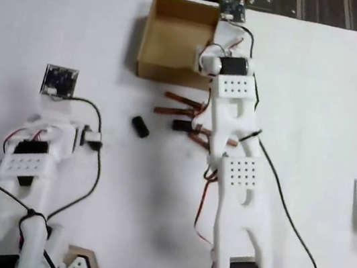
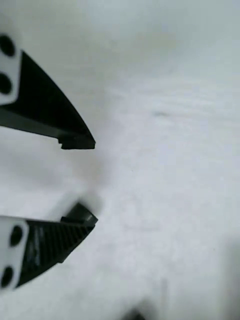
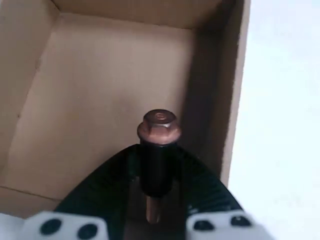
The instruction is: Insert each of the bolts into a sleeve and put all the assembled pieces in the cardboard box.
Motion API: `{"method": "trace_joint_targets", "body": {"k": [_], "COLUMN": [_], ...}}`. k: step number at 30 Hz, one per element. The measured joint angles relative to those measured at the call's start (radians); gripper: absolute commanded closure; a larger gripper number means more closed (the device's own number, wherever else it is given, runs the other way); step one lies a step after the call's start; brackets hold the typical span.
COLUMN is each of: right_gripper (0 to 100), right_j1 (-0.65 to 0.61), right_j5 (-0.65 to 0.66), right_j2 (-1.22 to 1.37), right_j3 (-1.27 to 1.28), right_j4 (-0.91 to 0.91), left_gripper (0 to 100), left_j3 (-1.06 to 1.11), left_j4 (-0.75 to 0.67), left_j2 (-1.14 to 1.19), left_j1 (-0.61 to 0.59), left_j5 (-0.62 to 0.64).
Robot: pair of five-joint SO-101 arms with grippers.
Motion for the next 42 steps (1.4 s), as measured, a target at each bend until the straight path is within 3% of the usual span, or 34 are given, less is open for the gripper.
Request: {"method": "trace_joint_targets", "body": {"k": [5, 19, 34, 42], "right_gripper": [90.3, 94.3, 94.2, 94.2], "right_j1": [-0.002, 0.0, -0.014, -0.192], "right_j5": [0.018, 0.018, 0.029, 0.166], "right_j2": [0.002, -0.025, -0.315, -0.358], "right_j3": [0.0, -0.034, -0.034, 0.15], "right_j4": [-0.003, -0.038, 0.508, 0.578], "left_gripper": [76, 76, 76, 76], "left_j3": [0.0, 0.0, 0.0, 0.0], "left_j4": [0.0, 0.0, 0.0, 0.0], "left_j2": [0.0, 0.0, 0.0, 0.0], "left_j1": [0.0, 0.0, 0.0, -0.002], "left_j5": [0.0, 0.0, 0.0, 0.0]}}
